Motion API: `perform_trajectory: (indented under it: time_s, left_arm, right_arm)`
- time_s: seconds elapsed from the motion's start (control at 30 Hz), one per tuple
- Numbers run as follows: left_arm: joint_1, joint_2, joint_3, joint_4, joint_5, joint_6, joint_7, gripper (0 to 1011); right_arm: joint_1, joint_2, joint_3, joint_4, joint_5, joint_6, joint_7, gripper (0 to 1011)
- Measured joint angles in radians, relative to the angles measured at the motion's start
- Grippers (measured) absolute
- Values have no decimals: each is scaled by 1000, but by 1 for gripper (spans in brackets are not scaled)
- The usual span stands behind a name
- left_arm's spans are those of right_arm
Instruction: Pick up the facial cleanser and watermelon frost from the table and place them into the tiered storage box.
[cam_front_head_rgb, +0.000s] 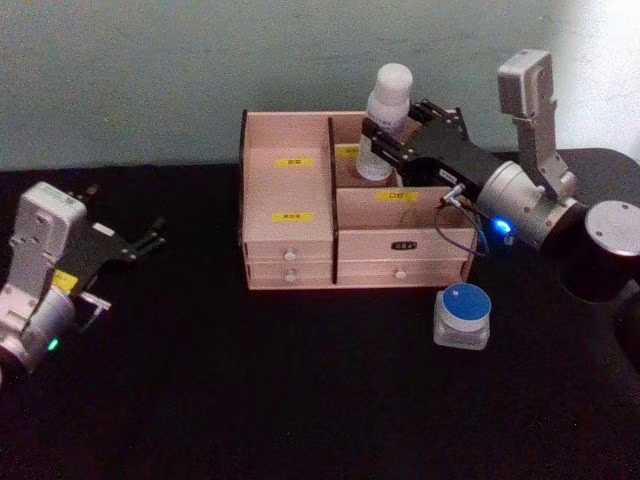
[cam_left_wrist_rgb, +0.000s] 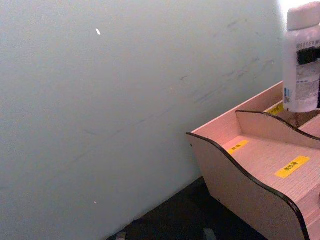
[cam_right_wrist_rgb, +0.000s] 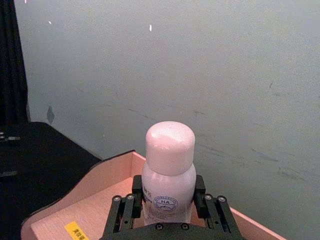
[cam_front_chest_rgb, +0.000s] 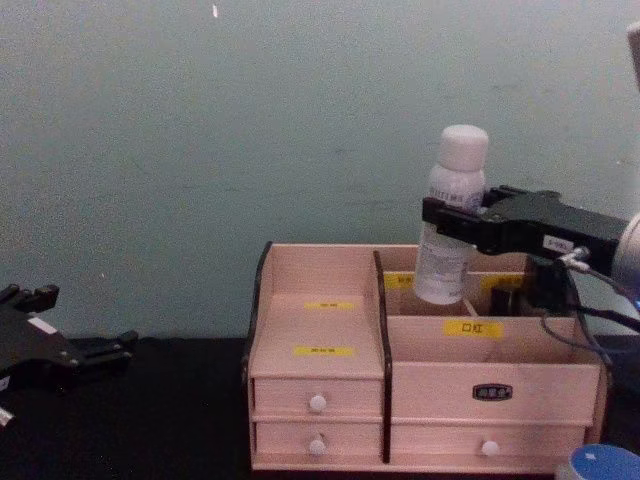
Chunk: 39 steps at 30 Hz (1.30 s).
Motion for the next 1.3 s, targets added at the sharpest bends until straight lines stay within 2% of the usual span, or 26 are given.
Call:
perform_trajectory:
  time_s: [0.53,1.3]
  left_arm:
    - [0,0,0,0,0,0,0,1002]
    - [0,0,0,0,0,0,0,1001]
  right_arm:
    - [66,-58,-7,118,-39,-1,2,594]
    - [81,-81,-8,187,-65,28,9,594]
